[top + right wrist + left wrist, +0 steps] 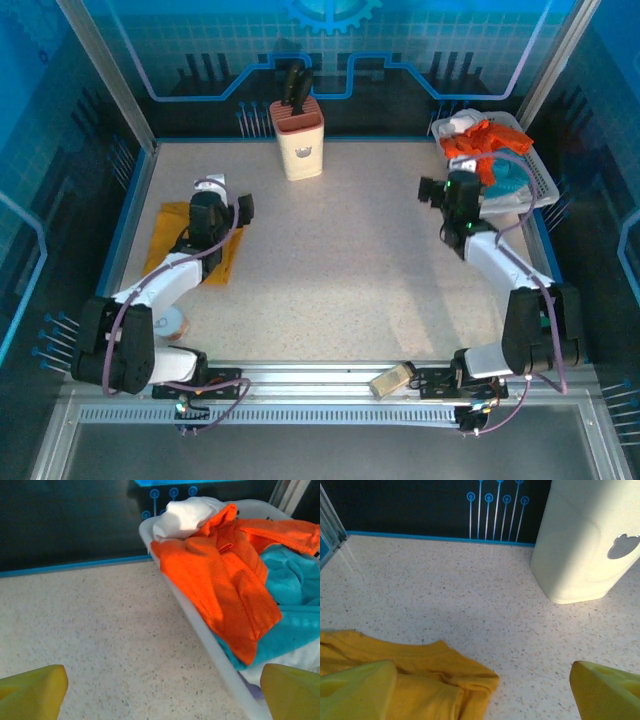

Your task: Fold and stack the t-shirts

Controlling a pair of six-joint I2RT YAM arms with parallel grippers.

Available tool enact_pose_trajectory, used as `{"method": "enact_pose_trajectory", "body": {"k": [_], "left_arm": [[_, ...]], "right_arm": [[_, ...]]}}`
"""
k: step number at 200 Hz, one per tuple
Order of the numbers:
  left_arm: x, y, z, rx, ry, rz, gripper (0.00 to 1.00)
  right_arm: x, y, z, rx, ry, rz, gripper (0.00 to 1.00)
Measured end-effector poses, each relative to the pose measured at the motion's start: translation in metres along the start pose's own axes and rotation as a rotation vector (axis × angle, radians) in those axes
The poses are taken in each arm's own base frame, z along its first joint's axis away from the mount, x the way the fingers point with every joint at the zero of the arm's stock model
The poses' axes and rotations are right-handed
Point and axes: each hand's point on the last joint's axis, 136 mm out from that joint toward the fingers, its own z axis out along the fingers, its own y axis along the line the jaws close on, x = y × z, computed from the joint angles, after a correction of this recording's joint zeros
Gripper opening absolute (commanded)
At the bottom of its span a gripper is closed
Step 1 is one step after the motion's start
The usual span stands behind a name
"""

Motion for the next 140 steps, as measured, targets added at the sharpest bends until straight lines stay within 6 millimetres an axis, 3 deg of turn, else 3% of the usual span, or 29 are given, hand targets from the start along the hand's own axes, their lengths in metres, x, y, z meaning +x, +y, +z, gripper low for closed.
{"method": "enact_pose_trajectory", "body": {"k": [17,32,101,140], "left_arm": [[0.002,-0.002,-0.004,-0.006,0.069,-0.035,0.94],[0.008,-0.005,-0.011,-0.006,0.131,-0.061,0.94],[0.049,-0.033,-0.062,0.108,0.302,-0.139,0.94],[0.087,-0.031,-0.076,0.116,0.405,-0.154,0.94]], "right_arm": [[-0.021,-0.007,0.009,0.017,0.046,0.077,1.00],[-0.026,-0.018,0.021,0.040,0.104,0.146,1.00],[0.020,-0.043,0.078,0.118,0.340,0.345,0.93],[0.022,-0.039,0.114,0.118,0.353,0.360,0.89]]}}
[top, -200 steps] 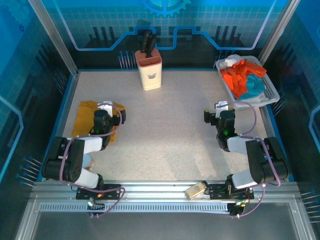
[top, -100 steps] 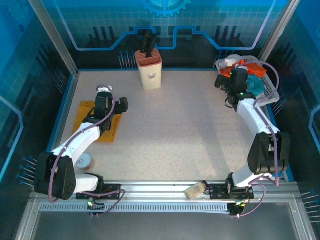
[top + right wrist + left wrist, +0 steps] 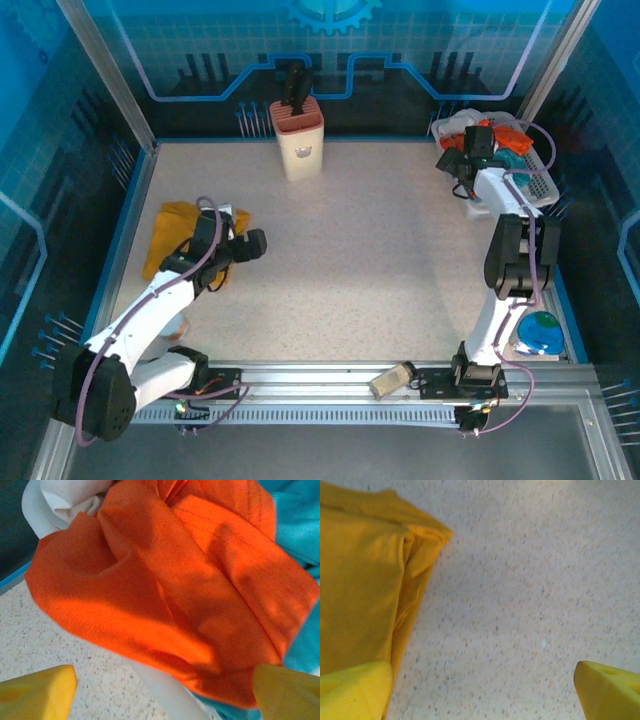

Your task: Fold and stack the t-shirts

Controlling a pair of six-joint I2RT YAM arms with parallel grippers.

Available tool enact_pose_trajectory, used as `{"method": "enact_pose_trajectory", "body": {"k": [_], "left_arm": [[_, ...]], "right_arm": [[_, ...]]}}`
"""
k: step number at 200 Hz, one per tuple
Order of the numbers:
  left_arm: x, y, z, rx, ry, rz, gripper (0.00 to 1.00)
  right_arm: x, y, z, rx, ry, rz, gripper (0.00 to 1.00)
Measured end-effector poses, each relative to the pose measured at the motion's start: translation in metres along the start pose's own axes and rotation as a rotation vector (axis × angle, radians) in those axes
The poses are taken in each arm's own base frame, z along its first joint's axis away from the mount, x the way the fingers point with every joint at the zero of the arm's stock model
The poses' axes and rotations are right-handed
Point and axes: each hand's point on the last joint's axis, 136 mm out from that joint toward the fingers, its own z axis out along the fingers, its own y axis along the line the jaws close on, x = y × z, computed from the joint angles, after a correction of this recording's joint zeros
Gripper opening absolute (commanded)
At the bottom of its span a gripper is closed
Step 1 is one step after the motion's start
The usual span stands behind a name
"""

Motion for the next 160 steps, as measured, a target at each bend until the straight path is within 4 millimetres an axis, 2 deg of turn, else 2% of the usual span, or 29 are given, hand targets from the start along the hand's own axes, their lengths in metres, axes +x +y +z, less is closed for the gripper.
{"method": "enact_pose_trajectory", "body": {"k": [32,68,97,125,150,160], "left_arm": [[0.016,0.002,-0.006,0.019,0.025,-0.027,0.93],[0.020,-0.002,-0.010,0.051,0.025,-0.050,0.92],[0.022,-0.004,-0.010,0.058,0.030,-0.056,0.91],[0.025,-0.006,-0.010,0.063,0.038,-0.053,0.91],[0.025,-0.007,-0.010,0.069,0.040,-0.055,0.90],[0.026,-0.009,-0.010,0.075,0.044,-0.059,0.90]], "right_arm": [[-0.003,0.000,0.022,0.001,-0.001,0.004,0.84],[-0.014,-0.005,0.036,-0.018,-0.022,0.022,0.69],[-0.028,-0.007,0.037,-0.054,-0.055,0.047,0.39],[-0.035,-0.007,0.036,-0.078,-0.072,0.056,0.00],[-0.035,-0.004,0.035,-0.096,-0.066,0.057,0.00],[-0.036,-0.003,0.028,-0.102,-0.077,0.055,0.00]]}}
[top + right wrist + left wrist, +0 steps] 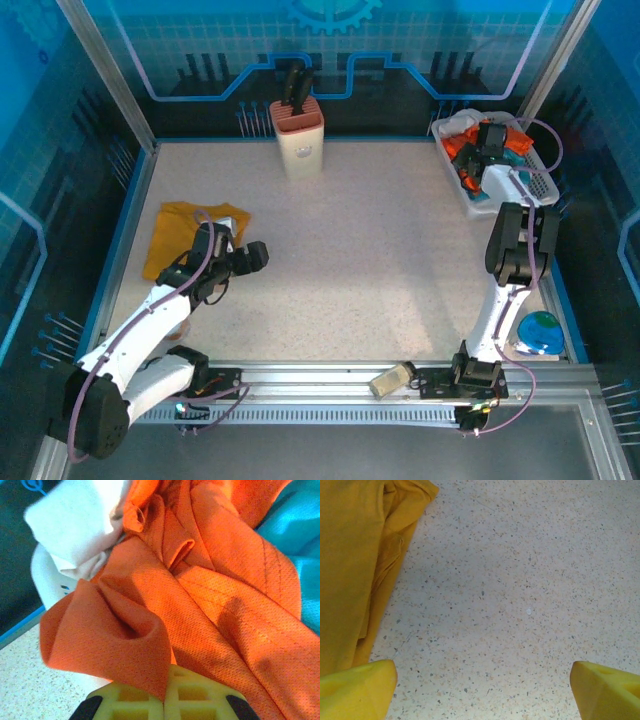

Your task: Fold and stack the t-shirts

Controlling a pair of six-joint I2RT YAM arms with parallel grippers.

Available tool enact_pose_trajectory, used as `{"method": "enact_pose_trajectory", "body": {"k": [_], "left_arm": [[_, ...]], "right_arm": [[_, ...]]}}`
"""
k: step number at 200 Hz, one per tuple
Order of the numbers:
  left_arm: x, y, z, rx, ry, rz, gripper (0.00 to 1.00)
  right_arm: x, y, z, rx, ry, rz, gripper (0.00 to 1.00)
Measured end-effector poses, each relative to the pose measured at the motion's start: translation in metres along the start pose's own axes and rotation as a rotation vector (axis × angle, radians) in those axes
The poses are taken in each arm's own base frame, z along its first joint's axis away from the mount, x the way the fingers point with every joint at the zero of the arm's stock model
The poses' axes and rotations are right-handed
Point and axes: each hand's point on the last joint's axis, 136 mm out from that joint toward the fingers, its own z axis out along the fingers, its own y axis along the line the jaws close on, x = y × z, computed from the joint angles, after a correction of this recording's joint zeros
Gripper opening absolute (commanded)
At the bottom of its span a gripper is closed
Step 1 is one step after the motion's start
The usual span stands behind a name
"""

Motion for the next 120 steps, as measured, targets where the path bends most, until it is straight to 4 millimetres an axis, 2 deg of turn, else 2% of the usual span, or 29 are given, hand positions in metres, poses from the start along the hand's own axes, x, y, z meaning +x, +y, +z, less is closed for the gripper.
{"method": "enact_pose_trajectory", "body": {"k": [16,34,65,80,102,120], "left_arm": [[0.001,-0.002,0.000,0.008,0.004,-0.011,0.90],[0.001,-0.004,0.000,0.022,0.009,-0.014,0.90],[0.005,-0.008,0.006,0.038,0.033,-0.014,0.90],[0.007,-0.008,0.010,0.042,0.050,-0.015,0.90],[0.013,-0.008,0.016,0.041,0.082,-0.016,0.90],[0.014,-0.009,0.017,0.044,0.090,-0.018,0.90]], "right_arm": [[-0.002,0.000,-0.018,-0.001,-0.018,-0.014,0.00],[-0.015,0.005,-0.049,-0.005,-0.077,-0.031,0.00],[-0.048,0.022,-0.120,-0.033,-0.238,-0.066,0.00],[-0.060,0.027,-0.146,-0.041,-0.302,-0.068,0.00],[-0.065,0.026,-0.166,-0.051,-0.345,-0.062,0.00],[-0.053,0.024,-0.170,-0.052,-0.334,-0.071,0.00]]}}
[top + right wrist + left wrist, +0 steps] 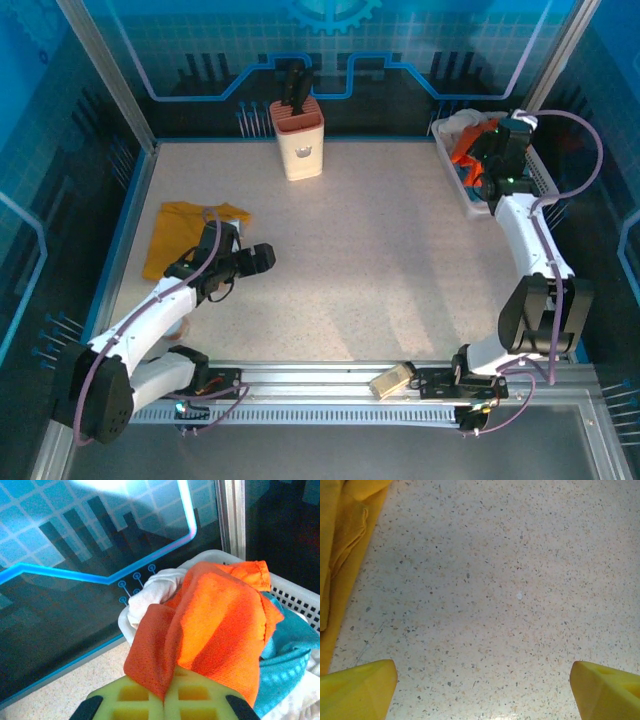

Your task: Fold and stack the t-shirts

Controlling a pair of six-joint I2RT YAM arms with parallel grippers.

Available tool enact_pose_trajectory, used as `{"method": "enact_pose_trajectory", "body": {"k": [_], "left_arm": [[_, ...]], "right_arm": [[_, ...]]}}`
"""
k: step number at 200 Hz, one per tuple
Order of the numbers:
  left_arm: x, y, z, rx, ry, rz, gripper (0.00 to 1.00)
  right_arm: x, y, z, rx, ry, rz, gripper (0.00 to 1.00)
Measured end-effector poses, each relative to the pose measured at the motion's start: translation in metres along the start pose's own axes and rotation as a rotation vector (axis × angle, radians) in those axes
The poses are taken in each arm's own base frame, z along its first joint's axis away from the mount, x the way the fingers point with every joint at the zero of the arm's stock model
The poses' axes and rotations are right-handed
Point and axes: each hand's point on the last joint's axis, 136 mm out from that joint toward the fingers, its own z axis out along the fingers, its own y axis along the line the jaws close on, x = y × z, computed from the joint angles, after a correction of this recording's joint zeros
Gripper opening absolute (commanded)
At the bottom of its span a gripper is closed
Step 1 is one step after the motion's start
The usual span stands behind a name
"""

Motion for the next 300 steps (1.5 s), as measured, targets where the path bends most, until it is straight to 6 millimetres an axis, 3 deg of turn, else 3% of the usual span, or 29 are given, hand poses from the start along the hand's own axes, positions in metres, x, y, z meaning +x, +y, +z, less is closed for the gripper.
{"method": "enact_pose_trajectory", "body": {"k": [17,38,65,88,106,132,165,172,184,199,209,233,261,282,300], "left_arm": [[-0.001,-0.002,0.000,0.009,-0.001,-0.005,0.90],[-0.001,-0.005,0.000,0.022,0.003,-0.015,0.90],[-0.003,-0.006,-0.001,0.028,-0.002,-0.015,0.91],[-0.010,-0.011,-0.005,0.033,-0.012,-0.001,0.92],[-0.021,-0.019,-0.010,0.047,-0.035,0.016,0.92],[-0.033,-0.027,-0.015,0.062,-0.053,0.022,0.92],[-0.036,-0.032,-0.011,0.062,-0.027,0.028,0.92],[-0.035,-0.032,-0.010,0.060,-0.022,0.034,0.92],[-0.035,-0.031,-0.010,0.056,-0.015,0.037,0.92],[-0.034,-0.031,-0.011,0.051,-0.007,0.041,0.92],[-0.032,-0.030,-0.012,0.045,0.003,0.043,0.92],[-0.024,-0.025,-0.013,0.026,0.035,0.055,0.92],[-0.013,-0.022,-0.014,0.027,0.068,0.047,0.91],[0.007,-0.025,-0.011,0.044,0.108,0.031,0.91],[0.033,-0.033,-0.005,0.062,0.164,0.032,0.91]], "right_arm": [[0.020,0.006,-0.007,-0.019,0.032,-0.029,0.00],[0.047,0.031,-0.025,-0.077,0.067,-0.108,0.00],[0.063,0.076,-0.078,-0.207,0.048,-0.221,0.00],[0.062,0.100,-0.125,-0.301,0.005,-0.266,0.00],[0.076,0.116,-0.156,-0.373,0.011,-0.294,0.00],[0.124,0.136,-0.184,-0.468,0.099,-0.338,0.00],[0.214,0.172,-0.202,-0.556,0.291,-0.409,0.00],[0.235,0.178,-0.204,-0.560,0.334,-0.427,0.09],[0.269,0.185,-0.203,-0.554,0.410,-0.450,0.38],[0.297,0.192,-0.199,-0.548,0.486,-0.463,0.70],[0.309,0.197,-0.195,-0.543,0.523,-0.465,0.82],[0.312,0.212,-0.195,-0.561,0.553,-0.455,1.00],[0.299,0.220,-0.199,-0.595,0.535,-0.445,1.00],[0.283,0.210,-0.191,-0.582,0.522,-0.411,1.00],[0.268,0.187,-0.180,-0.541,0.496,-0.381,1.00]]}}
